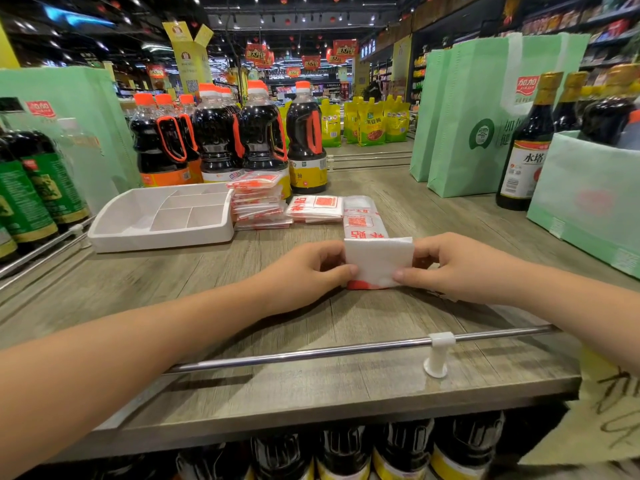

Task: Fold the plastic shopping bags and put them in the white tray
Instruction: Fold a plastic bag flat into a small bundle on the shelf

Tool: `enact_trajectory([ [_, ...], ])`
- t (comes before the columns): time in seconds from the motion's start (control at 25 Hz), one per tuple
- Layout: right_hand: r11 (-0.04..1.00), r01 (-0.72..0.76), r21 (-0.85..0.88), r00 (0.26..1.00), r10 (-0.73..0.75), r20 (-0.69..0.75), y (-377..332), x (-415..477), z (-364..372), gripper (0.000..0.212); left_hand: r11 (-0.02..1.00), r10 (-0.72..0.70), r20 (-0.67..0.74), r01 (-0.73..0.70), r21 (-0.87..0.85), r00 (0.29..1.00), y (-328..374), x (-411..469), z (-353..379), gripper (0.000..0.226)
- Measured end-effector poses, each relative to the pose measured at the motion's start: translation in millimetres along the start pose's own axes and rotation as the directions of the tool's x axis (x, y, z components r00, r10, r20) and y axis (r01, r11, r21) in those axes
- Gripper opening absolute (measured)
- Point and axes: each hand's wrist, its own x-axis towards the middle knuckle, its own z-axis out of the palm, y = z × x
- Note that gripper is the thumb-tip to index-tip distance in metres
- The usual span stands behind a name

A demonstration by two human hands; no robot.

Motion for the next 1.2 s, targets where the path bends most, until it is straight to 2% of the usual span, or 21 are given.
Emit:
enact_trajectory([
  [0.16, 0.998, -0.037, 0.055, 0.998, 0.034, 0.053, -1, -1, -2, 0.026, 0.997, -0.037, -0.010, 0.038, 0.064, 0.999, 2, 1, 0, 0.017],
  [0.36, 0.995, -0.083, 0.061, 0.996, 0.085, -0.033, -1, 4, 2, 0.020, 0.969, -0.081, -0.045, 0.089, 0.230, 0.996, 7, 2, 3, 0.036],
  [0.56, 0.982, -0.075, -0.174, 0.995, 0.062, -0.080, 0, 6, 7, 0.037, 0.928, -0.030, -0.101, 0.065, 0.366, 0.994, 7, 3, 3, 0.044],
  [0.68, 0.980, -0.068, -0.187, 0.994, 0.051, -0.094, 3, 9, 7, 0.049, 0.902, -0.014, -0.116, 0.062, 0.426, 0.993, 5, 3, 5, 0.043],
  [0.88, 0.972, -0.056, -0.229, 0.993, 0.030, -0.116, 5, 16, 9, 0.034, 0.863, 0.038, -0.112, 0.024, 0.504, 0.993, -4, 6, 5, 0.032],
  [1.0, 0.953, 0.010, -0.302, 0.992, -0.049, -0.120, 5, 17, 11, 0.022, 0.861, 0.184, -0.152, -0.085, 0.501, 0.971, -6, 6, 4, 0.022],
  [1.12, 0.934, 0.082, -0.348, 0.988, -0.123, -0.097, 9, 16, 10, 0.020, 0.811, 0.283, -0.008, -0.235, 0.536, 0.959, -6, 4, 1, 0.028],
  [1.2, 0.932, 0.118, -0.342, 0.992, -0.129, -0.010, 8, 11, 6, 0.034, 0.788, 0.223, 0.115, -0.248, 0.563, 0.968, -5, 1, 0, 0.042],
])
